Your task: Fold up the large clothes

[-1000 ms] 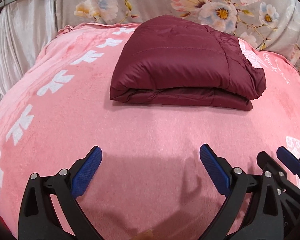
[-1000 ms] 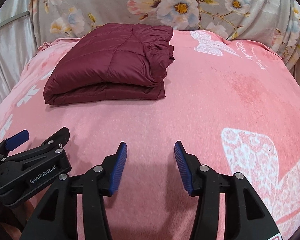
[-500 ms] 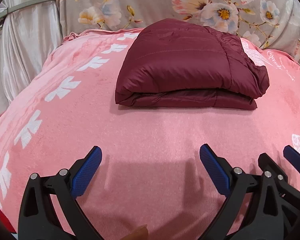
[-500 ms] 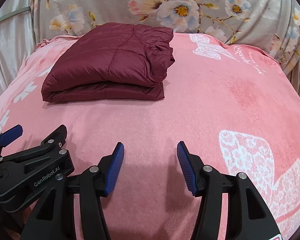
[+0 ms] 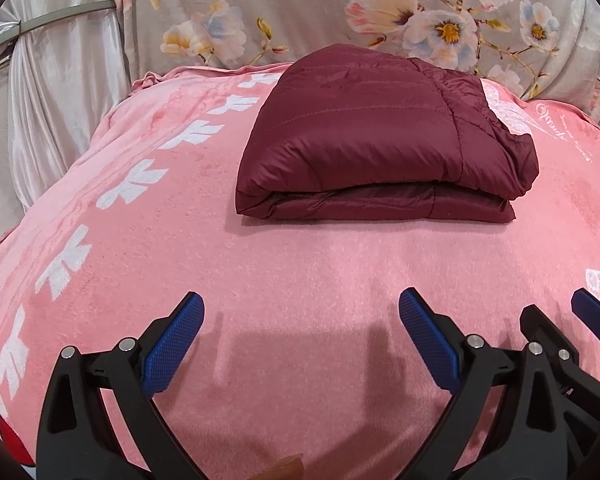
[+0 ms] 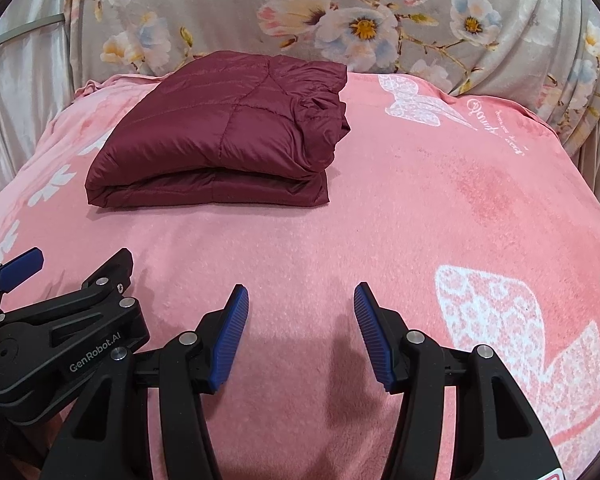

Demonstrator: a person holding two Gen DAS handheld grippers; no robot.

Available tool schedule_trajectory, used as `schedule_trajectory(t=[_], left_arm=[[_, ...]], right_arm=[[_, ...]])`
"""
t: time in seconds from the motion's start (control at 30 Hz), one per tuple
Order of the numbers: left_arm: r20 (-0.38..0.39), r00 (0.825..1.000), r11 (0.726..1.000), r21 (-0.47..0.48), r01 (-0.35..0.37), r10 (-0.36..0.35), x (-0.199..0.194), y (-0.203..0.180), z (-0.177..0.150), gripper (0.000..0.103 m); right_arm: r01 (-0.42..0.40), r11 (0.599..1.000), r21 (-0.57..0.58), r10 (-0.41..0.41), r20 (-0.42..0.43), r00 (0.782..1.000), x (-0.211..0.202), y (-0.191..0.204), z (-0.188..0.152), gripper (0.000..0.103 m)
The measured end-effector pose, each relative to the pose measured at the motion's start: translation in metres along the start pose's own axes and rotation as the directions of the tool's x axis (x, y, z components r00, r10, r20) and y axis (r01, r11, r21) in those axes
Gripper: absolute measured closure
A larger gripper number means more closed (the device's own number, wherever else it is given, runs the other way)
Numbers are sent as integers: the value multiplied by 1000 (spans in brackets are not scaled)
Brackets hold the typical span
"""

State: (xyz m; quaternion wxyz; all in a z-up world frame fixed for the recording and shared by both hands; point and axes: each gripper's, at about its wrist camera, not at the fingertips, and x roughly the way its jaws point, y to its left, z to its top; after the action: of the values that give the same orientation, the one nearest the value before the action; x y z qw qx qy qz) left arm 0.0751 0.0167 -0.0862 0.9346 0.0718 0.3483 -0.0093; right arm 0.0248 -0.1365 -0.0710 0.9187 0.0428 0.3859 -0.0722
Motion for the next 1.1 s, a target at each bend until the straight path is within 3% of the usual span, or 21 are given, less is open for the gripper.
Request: schedule_trajectory(t=[1.1], left_arm=[[8,1000,1000,0,-4,4,-2,0,0,8]], right_arm=[[4,1000,-6,-4,6,1000,-1,-4,2,49]])
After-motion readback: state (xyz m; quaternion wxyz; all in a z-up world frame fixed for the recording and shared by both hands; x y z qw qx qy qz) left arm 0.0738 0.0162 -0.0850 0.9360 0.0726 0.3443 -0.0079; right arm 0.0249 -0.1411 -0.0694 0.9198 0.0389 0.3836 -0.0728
